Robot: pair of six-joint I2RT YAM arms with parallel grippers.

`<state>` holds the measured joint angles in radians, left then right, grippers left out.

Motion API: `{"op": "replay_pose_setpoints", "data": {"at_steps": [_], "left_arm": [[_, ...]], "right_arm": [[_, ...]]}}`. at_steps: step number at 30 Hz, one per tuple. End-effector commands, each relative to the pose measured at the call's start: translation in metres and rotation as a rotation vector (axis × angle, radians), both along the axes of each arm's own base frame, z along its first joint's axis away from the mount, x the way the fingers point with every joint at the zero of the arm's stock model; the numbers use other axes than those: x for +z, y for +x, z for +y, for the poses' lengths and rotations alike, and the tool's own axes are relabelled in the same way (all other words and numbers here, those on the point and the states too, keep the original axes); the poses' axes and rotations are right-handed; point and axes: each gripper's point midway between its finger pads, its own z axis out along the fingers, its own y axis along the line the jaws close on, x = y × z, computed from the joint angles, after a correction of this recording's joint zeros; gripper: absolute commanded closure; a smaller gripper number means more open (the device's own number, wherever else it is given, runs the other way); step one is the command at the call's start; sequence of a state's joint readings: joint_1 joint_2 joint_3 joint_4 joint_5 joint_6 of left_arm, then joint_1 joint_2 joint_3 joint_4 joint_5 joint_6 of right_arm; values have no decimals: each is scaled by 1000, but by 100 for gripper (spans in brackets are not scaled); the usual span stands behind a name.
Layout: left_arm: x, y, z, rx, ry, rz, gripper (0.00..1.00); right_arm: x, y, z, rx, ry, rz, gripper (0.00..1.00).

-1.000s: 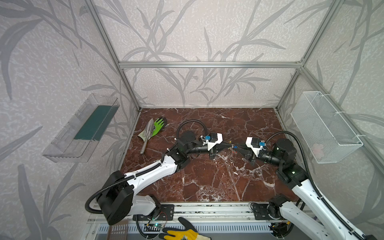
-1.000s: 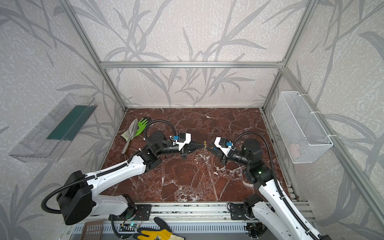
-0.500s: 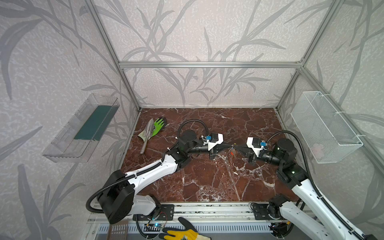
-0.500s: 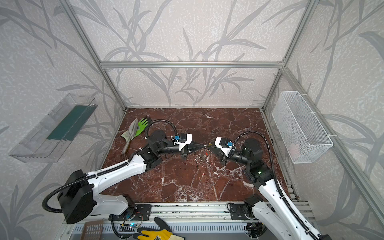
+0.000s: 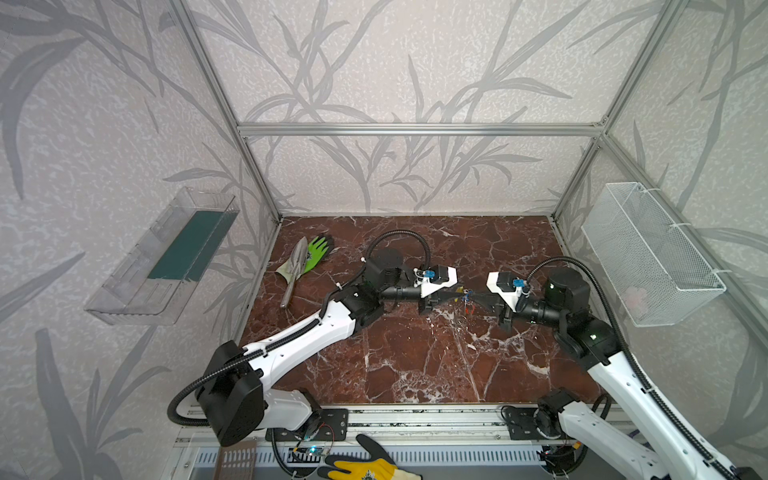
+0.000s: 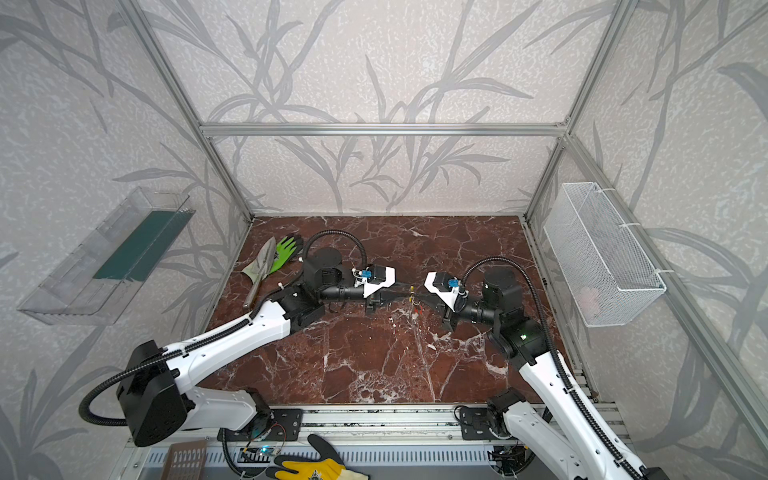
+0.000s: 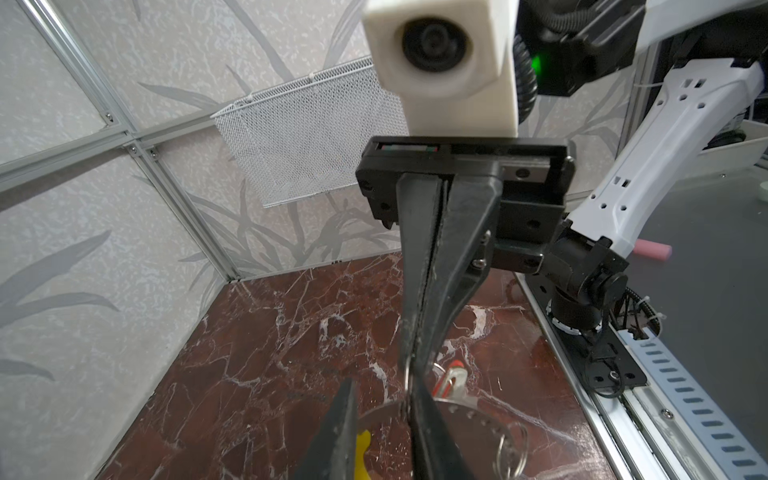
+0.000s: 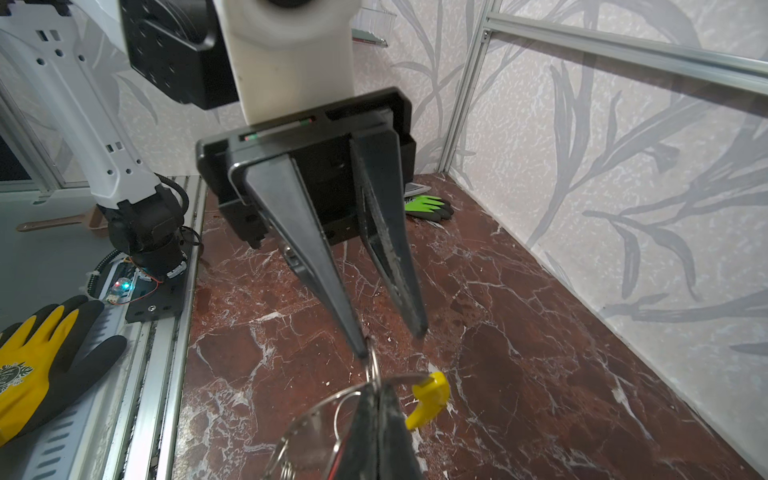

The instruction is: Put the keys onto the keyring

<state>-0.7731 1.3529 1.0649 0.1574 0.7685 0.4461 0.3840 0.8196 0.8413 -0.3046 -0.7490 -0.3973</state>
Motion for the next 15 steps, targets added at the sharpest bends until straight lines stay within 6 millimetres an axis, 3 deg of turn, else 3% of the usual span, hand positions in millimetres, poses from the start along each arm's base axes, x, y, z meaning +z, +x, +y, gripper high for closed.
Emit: {"op": "replay_pose_setpoints", "data": {"at_steps": [1,15], "left_arm": [[-11,-6,10,2,167,-98,74],[-25,-14,-9,-41,272,-101,76]], "right_arm": [[-14,-7,-6,-5,-89,82,100],[-12,-7,-5,9,-104,101,100]]}}
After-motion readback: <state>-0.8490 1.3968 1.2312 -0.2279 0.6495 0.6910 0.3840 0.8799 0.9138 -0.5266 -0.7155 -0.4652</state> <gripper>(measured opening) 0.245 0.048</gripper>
